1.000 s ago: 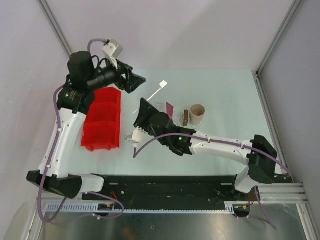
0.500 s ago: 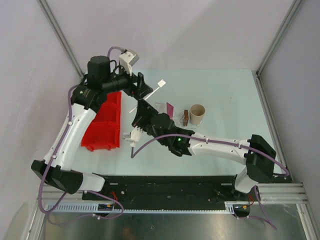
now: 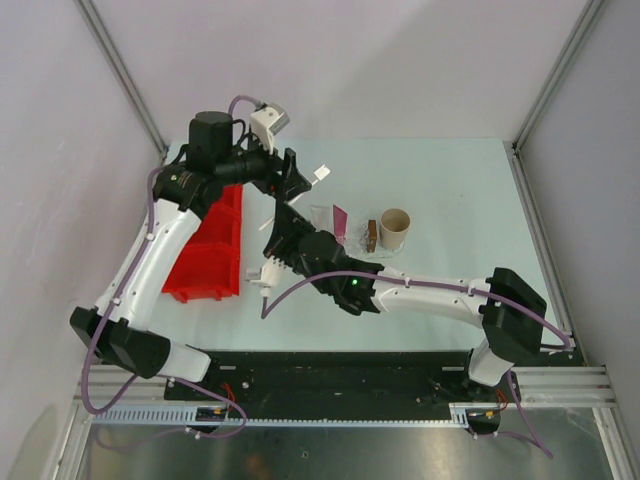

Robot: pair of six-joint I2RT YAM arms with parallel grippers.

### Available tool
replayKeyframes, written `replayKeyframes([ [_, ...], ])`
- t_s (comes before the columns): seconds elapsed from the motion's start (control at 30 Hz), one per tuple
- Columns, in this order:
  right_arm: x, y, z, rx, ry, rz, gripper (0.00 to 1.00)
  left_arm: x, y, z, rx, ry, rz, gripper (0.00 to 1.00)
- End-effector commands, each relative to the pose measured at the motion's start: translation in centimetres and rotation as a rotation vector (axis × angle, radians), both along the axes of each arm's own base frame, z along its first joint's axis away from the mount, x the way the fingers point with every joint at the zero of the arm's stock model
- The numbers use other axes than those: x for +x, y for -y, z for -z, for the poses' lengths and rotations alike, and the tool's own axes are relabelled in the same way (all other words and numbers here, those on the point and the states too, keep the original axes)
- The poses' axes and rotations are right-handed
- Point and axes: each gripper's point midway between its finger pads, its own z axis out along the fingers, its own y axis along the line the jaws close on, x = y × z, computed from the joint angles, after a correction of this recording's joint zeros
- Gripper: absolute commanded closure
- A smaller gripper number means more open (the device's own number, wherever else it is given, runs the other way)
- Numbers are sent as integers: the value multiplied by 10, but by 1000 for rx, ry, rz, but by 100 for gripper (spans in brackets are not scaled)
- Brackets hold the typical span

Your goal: Prepare toiletry sets of a toothbrush and toothpaste on the tray

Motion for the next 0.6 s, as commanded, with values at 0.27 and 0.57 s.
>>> replayKeyframes([
  [0.27,-8,-6,-32,-401,436,10,100,-21,9,-28,-9,114,107,16],
  [0.57,-7,-5,-37,-397,451,11,100,-17,21,0,51,82,123,18],
])
